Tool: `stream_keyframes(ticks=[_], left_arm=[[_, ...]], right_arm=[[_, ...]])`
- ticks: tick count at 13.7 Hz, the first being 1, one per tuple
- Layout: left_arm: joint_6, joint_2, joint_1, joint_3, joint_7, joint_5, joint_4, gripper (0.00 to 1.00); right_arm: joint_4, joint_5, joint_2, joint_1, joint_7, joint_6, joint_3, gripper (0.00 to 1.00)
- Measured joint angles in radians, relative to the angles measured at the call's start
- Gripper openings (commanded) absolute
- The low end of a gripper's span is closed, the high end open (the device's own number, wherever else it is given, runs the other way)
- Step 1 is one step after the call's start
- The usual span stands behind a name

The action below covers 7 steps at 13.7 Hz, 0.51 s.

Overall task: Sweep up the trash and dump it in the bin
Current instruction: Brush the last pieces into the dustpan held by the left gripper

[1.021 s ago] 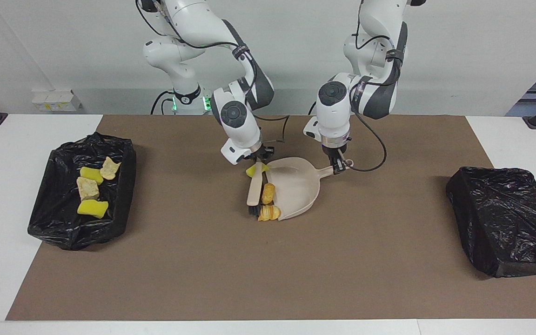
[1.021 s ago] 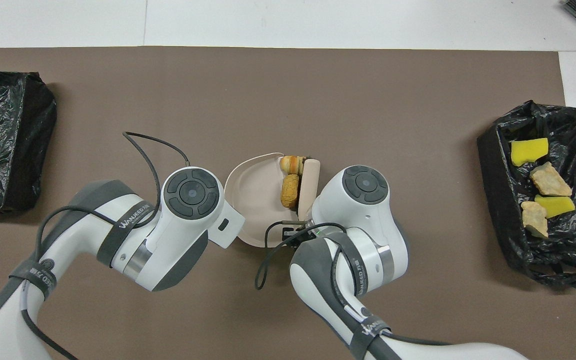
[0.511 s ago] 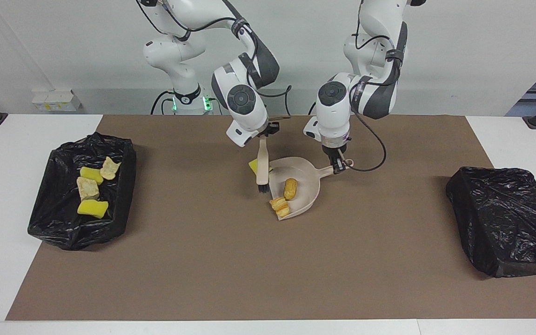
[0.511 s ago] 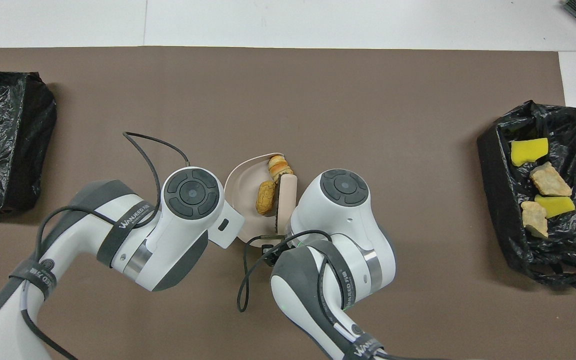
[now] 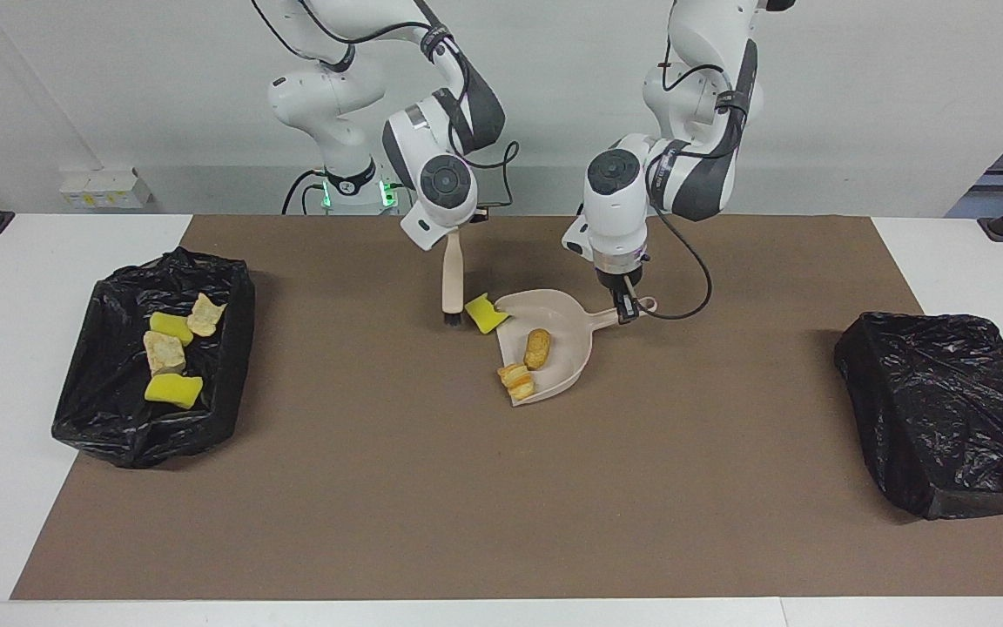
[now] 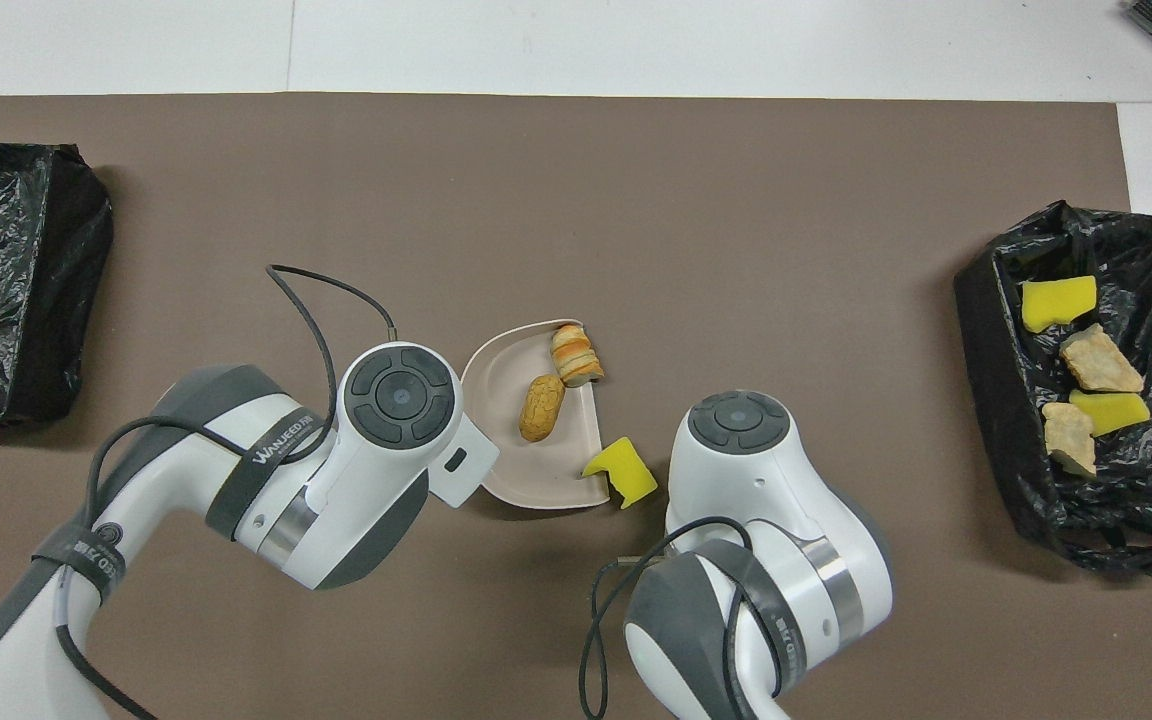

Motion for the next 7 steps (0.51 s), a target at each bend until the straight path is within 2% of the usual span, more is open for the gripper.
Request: stream_keyframes(ticks=[3,7], left_arm=[[0.0,0.0,0.0,0.001,0.045,0.0,0.0,0.0],[0.002,0.0,0.002,0.007,0.125,0.0,0.0,0.0]], right_arm=[[-0.041,0.053,0.013,0.024,0.099,0.095,0.003,0.0],[-0.027,0.164,0.049,0.088,0.101,0.235,0.005,0.0]])
